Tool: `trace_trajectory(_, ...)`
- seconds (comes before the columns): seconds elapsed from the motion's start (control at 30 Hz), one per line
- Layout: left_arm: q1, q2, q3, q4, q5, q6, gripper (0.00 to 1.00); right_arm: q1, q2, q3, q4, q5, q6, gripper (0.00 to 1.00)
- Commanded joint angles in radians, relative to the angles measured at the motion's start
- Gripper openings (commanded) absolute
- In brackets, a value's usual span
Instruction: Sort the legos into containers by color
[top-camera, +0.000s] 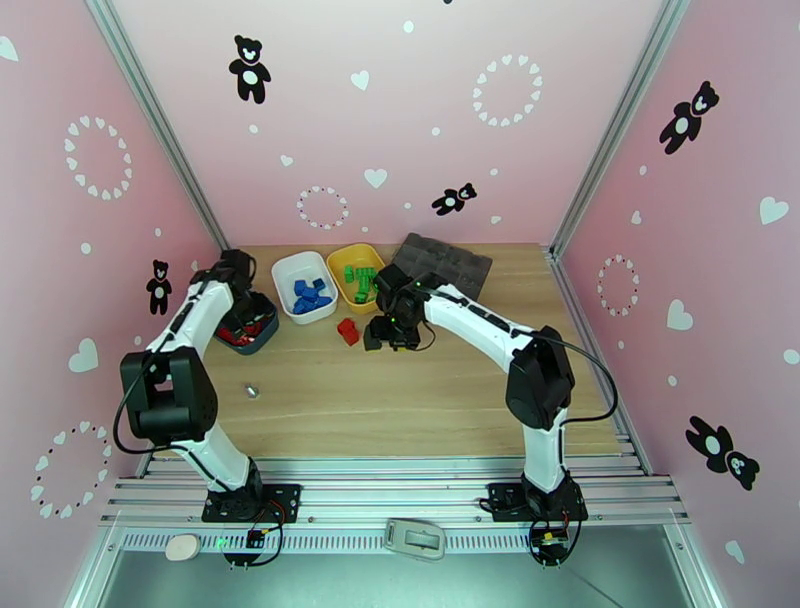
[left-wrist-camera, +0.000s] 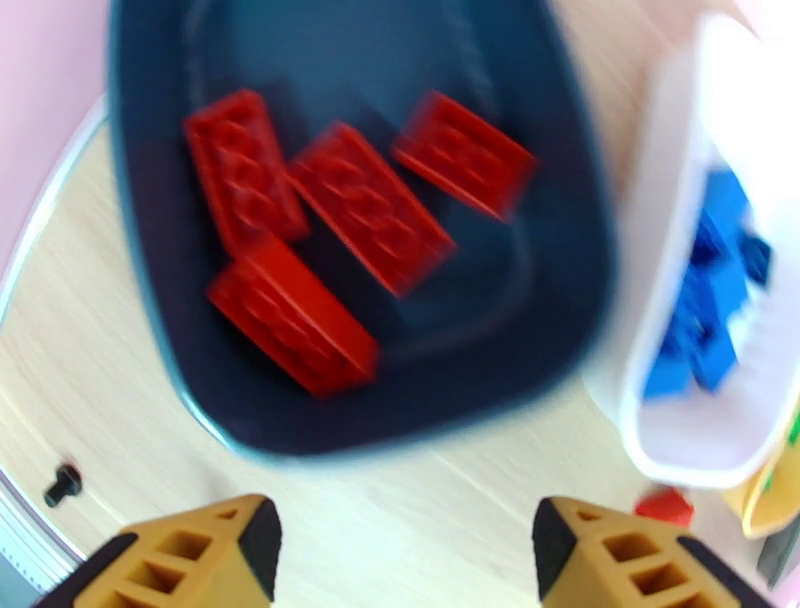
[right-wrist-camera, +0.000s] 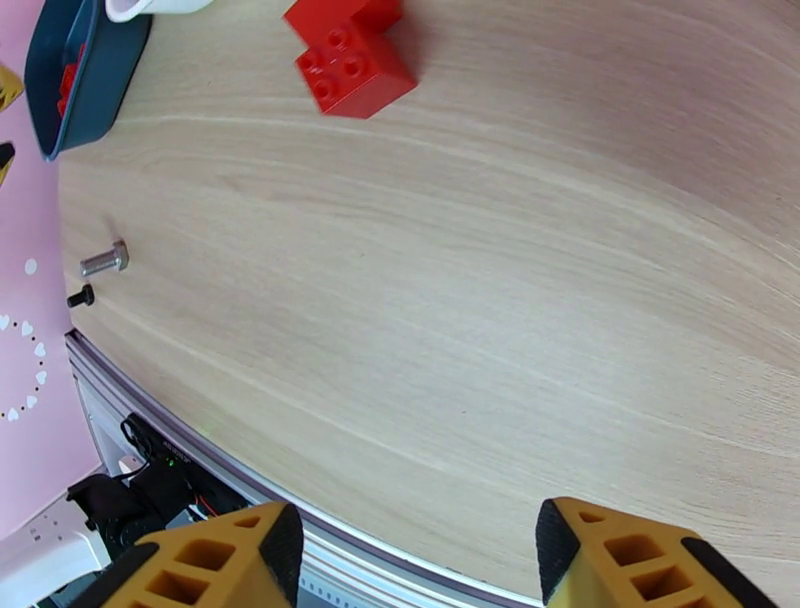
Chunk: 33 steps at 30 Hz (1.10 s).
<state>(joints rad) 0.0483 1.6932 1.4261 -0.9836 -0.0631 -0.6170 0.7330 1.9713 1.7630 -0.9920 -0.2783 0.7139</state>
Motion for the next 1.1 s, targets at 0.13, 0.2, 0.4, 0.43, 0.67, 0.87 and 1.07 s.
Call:
trace_trajectory(0.13,-0.226,-0.039,-0.051,-0.008,0.014,-0.094,0.74,-0.057,-0.058,-0.065,0.015,0.032,-0.009,0.68)
trace_trajectory(0.2,-0.293,-0.023,-0.058,0.003,0.026,-0.122,0.74,-0.066,-0.069,-0.088,0.024,0.034,-0.013,0.69)
trace_trajectory(0.4,-0.458,0.071,-0.033,0.025,0.045,-0.185,0.76,-0.087,-0.112,-0.160,0.047,0.040,-0.019,0.71)
trace_trajectory(0.43,-0.477,0.093,-0.021,0.023,0.044,-0.193,0.76,-0.091,-0.122,-0.175,0.049,0.040,-0.018,0.71)
trace_trajectory(0.67,-0.515,0.209,0.035,0.043,0.078,-0.227,0.76,-0.101,-0.188,-0.263,0.068,0.052,-0.011,0.72)
trace_trajectory(0.87,-0.515,0.281,0.111,0.038,0.078,-0.238,0.76,-0.111,-0.227,-0.309,0.075,0.053,-0.009,0.72)
trace_trajectory(1.07,-0.515,0.362,0.200,0.017,0.065,-0.240,0.74,-0.126,-0.241,-0.316,0.070,0.051,-0.018,0.72)
